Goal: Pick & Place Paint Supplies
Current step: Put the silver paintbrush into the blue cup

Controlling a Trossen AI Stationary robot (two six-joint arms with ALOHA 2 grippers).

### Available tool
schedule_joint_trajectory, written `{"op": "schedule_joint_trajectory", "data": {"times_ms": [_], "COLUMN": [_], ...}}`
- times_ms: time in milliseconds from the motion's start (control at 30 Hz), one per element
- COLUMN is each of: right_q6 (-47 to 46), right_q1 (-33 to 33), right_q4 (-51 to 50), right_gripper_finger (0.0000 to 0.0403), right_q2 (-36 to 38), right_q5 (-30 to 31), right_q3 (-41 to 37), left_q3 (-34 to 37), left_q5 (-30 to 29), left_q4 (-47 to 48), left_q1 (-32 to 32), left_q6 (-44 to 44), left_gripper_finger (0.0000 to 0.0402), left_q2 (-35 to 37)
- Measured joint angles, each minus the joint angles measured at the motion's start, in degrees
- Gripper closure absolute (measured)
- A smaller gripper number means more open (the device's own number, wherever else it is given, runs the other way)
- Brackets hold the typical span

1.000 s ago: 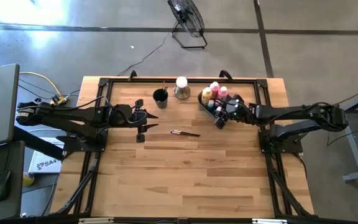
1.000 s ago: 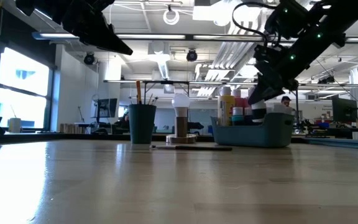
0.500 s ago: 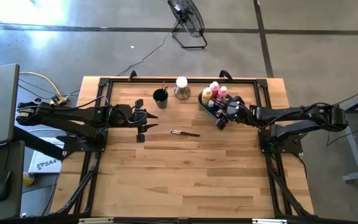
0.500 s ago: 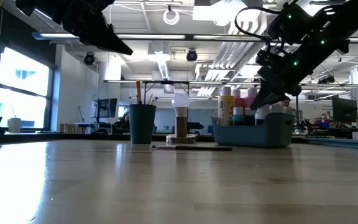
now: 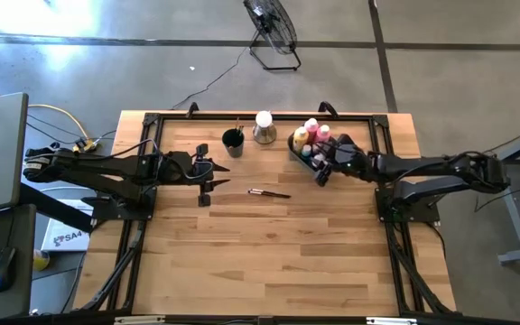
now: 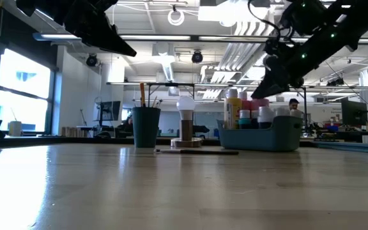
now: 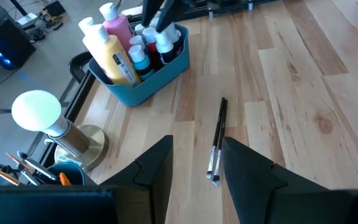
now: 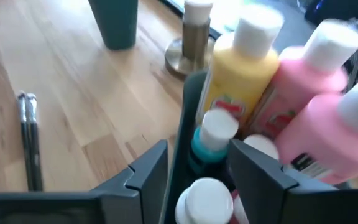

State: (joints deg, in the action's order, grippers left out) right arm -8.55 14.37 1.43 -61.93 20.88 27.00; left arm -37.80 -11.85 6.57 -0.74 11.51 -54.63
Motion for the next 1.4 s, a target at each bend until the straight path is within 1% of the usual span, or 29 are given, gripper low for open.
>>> {"op": "schedule_joint_trajectory", "data": {"times_ms": [233, 400, 533, 633, 733, 933, 1067, 1100, 1233, 1333, 1400], "right_q6": [1.3, 0.8, -1.0, -2.3, -3.2, -3.0, -0.6, 0.0, 1.2, 1.3, 1.6], "right_q1": [-1.2, -3.9, -6.3, -8.1, -9.9, -13.1, -14.6, -14.9, -14.9, -14.9, -14.9], "right_q4": [0.1, 1.0, 1.3, 1.2, 1.2, 2.5, 3.1, 3.3, 4.8, 5.7, 5.7], "right_gripper_finger": [0.0226, 0.0226, 0.0236, 0.025, 0.0274, 0.034, 0.0383, 0.0392, 0.0399, 0.04, 0.04], "right_q2": [8.2, 13.6, 15.0, 15.0, 14.6, 14.6, 14.6, 14.6, 14.6, 14.6, 14.6], "right_q5": [-0.4, -5.0, -8.0, -9.2, -9.5, -9.5, -9.7, -10.5, -16.5, -18.0, -18.0], "right_q3": [0.0, 0.0, 0.1, 0.1, 0.1, 0.1, 0.1, 0.1, 0.1, 0.1, 0.1], "left_q3": [0.0, 0.0, 0.0, 0.0, 0.0, 0.0, 0.0, 0.0, 0.1, 0.1, 0.1], "left_q5": [0.1, 0.1, 0.1, 0.1, 0.4, 0.4, 0.5, 0.5, 0.5, 0.3, -1.0], "left_q4": [0.0, 0.0, 0.0, 0.0, 0.0, -2.4, -4.7, -4.9, -6.3, -6.5, -6.5], "left_q1": [0.0, 0.0, 0.0, 0.0, 0.0, 0.0, 0.0, 0.0, 0.0, 0.0, 0.0], "left_q6": [0.0, 0.0, 0.0, 0.0, -0.9, -2.1, -4.0, -4.2, -4.3, -4.3, -4.2], "left_gripper_finger": [0.0268, 0.0268, 0.0268, 0.0268, 0.0268, 0.0268, 0.0268, 0.0268, 0.0268, 0.0268, 0.0268], "left_q2": [0.0, 0.0, 0.0, 0.0, 0.0, 0.0, 0.0, 0.0, 0.0, 0.0, 0.0]}}
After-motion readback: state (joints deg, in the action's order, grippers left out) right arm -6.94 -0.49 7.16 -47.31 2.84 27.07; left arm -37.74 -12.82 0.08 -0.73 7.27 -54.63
